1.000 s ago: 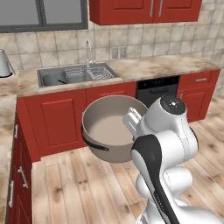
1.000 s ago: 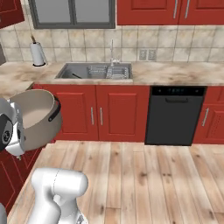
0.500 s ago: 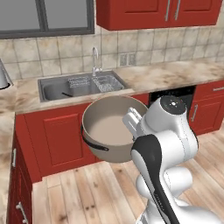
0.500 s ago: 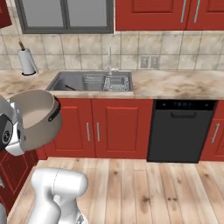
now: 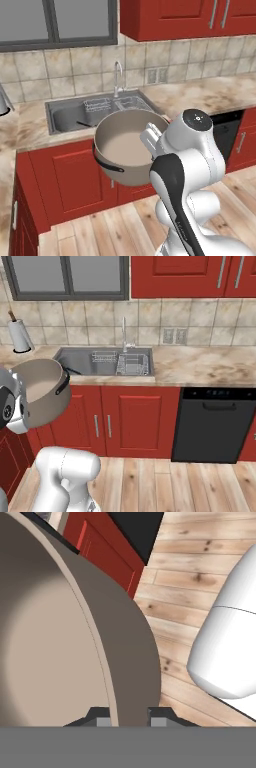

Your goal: Move the pot and pan from the stove into the sink.

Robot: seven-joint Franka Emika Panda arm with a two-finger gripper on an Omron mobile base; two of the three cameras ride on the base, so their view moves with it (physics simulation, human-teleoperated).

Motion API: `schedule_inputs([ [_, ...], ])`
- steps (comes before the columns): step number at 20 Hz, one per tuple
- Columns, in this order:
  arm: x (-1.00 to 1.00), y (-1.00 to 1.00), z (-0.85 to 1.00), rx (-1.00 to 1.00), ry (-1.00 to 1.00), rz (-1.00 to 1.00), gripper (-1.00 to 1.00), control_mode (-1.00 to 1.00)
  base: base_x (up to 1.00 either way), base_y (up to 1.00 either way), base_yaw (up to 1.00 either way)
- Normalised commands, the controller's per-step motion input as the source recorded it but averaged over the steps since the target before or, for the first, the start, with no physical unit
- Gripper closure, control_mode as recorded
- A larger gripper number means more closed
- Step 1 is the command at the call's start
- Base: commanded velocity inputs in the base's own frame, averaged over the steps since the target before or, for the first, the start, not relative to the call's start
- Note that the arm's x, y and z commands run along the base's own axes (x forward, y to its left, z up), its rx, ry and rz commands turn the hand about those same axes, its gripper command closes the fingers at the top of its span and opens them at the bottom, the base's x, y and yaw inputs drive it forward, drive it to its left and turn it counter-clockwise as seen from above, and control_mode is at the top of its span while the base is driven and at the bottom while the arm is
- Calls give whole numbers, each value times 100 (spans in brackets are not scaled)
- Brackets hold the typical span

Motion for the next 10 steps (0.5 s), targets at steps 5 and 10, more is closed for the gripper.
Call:
schedule_inputs([
  [5,0,0,0,0,0,0,100,100,60,12,6],
  [10,0,0,0,0,0,0,100,100,60,11,9],
])
